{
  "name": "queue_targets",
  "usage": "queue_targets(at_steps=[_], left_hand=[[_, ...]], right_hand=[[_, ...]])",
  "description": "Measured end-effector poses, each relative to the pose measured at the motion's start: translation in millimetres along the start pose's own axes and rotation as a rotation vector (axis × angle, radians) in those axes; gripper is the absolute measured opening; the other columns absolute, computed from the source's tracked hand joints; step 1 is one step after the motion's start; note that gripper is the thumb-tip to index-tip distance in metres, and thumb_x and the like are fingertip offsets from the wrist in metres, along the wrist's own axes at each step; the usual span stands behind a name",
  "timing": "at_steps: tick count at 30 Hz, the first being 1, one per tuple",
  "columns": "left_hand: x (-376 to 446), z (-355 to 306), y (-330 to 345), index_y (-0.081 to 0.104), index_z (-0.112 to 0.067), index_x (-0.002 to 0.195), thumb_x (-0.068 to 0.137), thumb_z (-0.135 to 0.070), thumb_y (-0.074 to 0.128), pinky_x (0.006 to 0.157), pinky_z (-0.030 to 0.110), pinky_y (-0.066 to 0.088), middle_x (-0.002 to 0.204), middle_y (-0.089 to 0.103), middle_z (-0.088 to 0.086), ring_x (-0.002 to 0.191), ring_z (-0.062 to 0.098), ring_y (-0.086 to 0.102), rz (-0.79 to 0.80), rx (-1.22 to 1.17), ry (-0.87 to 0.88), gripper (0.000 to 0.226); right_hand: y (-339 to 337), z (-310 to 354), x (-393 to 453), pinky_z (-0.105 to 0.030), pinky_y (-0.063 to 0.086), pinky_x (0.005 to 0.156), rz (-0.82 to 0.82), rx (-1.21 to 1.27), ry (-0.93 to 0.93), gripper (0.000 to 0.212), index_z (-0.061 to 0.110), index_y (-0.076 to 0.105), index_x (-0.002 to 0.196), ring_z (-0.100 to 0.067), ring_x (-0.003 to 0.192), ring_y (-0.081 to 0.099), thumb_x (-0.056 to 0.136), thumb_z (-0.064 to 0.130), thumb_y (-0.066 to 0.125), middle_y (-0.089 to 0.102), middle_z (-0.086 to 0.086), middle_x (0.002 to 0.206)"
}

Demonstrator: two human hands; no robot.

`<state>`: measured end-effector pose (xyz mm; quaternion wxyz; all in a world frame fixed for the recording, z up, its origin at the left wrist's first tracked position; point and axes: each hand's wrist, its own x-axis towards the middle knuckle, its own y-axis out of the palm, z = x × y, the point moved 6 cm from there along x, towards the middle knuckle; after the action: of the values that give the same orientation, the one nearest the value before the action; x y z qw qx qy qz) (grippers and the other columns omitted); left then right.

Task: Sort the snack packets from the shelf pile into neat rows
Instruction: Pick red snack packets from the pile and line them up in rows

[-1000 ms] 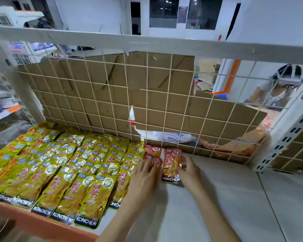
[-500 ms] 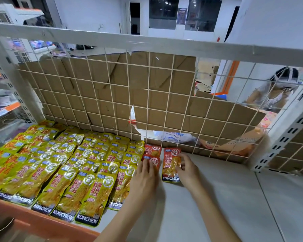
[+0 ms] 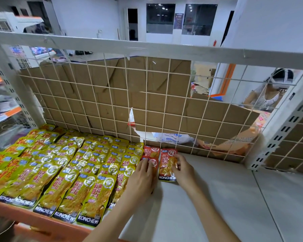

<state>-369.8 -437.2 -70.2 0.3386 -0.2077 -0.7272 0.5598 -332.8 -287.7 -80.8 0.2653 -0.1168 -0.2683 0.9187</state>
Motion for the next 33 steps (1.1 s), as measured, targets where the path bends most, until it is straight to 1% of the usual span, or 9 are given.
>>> queue_targets(at_steps=[6, 9, 11, 14, 18, 22, 25, 29, 33], left_hand=[[-1, -2, -1, 0.069, -0.003, 0.102, 0.081, -0.033, 0.039, 0.069, 0.025, 0.055, 0.100, 0.068, 0.012, 0.095, 0.027, 0.067, 0.009, 0.022, -0.012, 0.048], [-10, 0, -3, 0.058, -0.013, 0.114, 0.077, -0.034, 0.042, 0.070, 0.023, 0.053, 0.108, 0.066, 0.007, 0.102, 0.025, 0.065, -0.024, -0.050, 0.067, 0.046], [-14, 2, -4, 0.052, -0.018, 0.117, 0.080, -0.035, 0.042, 0.063, 0.021, 0.053, 0.113, 0.065, 0.004, 0.106, 0.023, 0.064, -0.020, -0.071, 0.081, 0.041], [-14, 2, -1, 0.065, -0.017, 0.109, 0.083, -0.035, 0.041, 0.057, 0.022, 0.053, 0.112, 0.067, 0.006, 0.104, 0.023, 0.065, -0.019, -0.044, 0.052, 0.040], [-5, 1, 6, 0.070, -0.008, 0.107, 0.081, -0.032, 0.039, 0.073, 0.030, 0.056, 0.113, 0.067, 0.013, 0.104, 0.030, 0.065, -0.005, -0.013, 0.032, 0.047], [6, 0, 11, 0.072, -0.007, 0.105, 0.075, -0.031, 0.037, 0.070, 0.028, 0.056, 0.108, 0.069, 0.013, 0.100, 0.029, 0.067, 0.052, -0.002, 0.027, 0.052], [11, 0, 12, 0.074, -0.006, 0.099, 0.074, -0.031, 0.037, 0.071, 0.030, 0.056, 0.102, 0.071, 0.014, 0.094, 0.029, 0.069, 0.040, 0.015, 0.033, 0.051], [14, 1, 13, 0.074, -0.002, 0.094, 0.074, -0.032, 0.036, 0.070, 0.036, 0.056, 0.096, 0.071, 0.018, 0.088, 0.032, 0.070, 0.012, 0.041, 0.055, 0.052], [17, 6, 18, 0.073, -0.001, 0.094, 0.076, -0.028, 0.047, 0.067, 0.038, 0.057, 0.095, 0.070, 0.020, 0.086, 0.037, 0.069, 0.021, 0.040, 0.038, 0.042]], right_hand=[[7, 6, 1, -0.030, 0.036, 0.098, 0.017, -0.337, -0.066, 0.044, 0.016, 0.039, 0.139, -0.027, 0.123, 0.043, 0.097, 0.024, 0.048, 0.043, -0.012, 0.134], [7, 11, -12, -0.034, 0.032, 0.102, -0.027, -0.619, -0.201, 0.049, 0.030, 0.031, 0.143, -0.026, 0.126, 0.033, 0.097, 0.040, 0.043, 0.033, -0.007, 0.140], [9, 10, -18, -0.034, 0.031, 0.103, -0.022, -0.719, -0.278, 0.046, 0.039, 0.027, 0.144, -0.022, 0.131, 0.030, 0.099, 0.045, 0.033, 0.027, 0.002, 0.148], [10, 7, -19, -0.033, 0.032, 0.103, -0.021, -0.767, -0.301, 0.045, 0.042, 0.025, 0.144, -0.016, 0.133, 0.029, 0.099, 0.049, 0.025, 0.027, 0.013, 0.149], [13, 8, -16, -0.032, 0.029, 0.105, -0.021, -0.785, -0.284, 0.045, 0.042, 0.024, 0.145, -0.015, 0.134, 0.028, 0.100, 0.048, 0.024, 0.026, 0.014, 0.151], [14, 5, -15, -0.032, 0.028, 0.106, -0.016, -0.793, -0.271, 0.046, 0.043, 0.023, 0.145, -0.015, 0.135, 0.027, 0.100, 0.048, 0.022, 0.024, 0.015, 0.152], [13, 6, -18, -0.032, 0.029, 0.104, -0.012, -0.811, -0.267, 0.055, 0.044, 0.021, 0.145, -0.014, 0.134, 0.027, 0.093, 0.054, 0.006, 0.023, 0.017, 0.152], [15, 8, -17, -0.033, 0.028, 0.105, -0.009, -0.824, -0.255, 0.045, 0.042, 0.018, 0.146, -0.015, 0.134, 0.025, 0.101, 0.044, 0.021, 0.021, 0.015, 0.153], [16, 11, -19, -0.035, 0.027, 0.105, 0.002, -0.823, -0.222, 0.045, 0.040, 0.016, 0.147, -0.017, 0.135, 0.024, 0.102, 0.040, 0.022, 0.018, 0.014, 0.155]])
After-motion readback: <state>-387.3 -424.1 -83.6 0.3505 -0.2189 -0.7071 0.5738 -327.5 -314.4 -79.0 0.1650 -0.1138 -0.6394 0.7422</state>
